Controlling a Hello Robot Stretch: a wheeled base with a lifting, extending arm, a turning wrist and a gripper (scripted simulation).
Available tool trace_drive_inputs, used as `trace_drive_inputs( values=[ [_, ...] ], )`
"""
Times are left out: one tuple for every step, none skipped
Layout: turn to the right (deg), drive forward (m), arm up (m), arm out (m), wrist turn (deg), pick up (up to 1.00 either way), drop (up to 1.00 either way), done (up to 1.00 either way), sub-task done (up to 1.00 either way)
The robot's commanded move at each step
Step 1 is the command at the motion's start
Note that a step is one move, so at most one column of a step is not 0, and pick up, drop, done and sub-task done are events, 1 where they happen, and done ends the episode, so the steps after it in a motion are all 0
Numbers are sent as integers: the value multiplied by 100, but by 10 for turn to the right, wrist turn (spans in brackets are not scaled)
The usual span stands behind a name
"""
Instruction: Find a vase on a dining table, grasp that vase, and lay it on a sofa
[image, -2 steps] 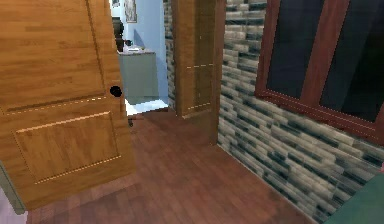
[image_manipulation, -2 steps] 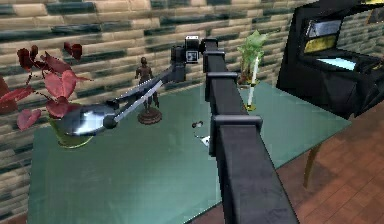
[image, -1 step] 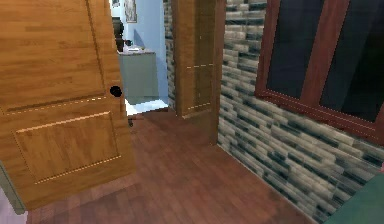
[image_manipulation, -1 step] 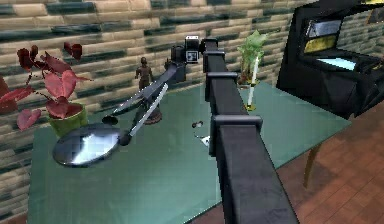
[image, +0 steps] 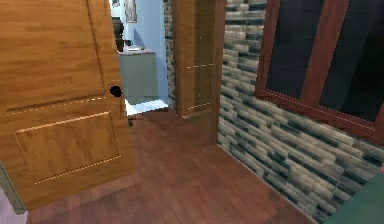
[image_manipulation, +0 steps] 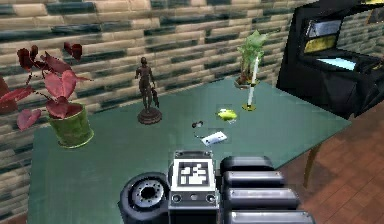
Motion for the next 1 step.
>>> trace_drive_inputs(
  values=[
    [450,0,0,0,0,0,0,0,0]
  ],
)
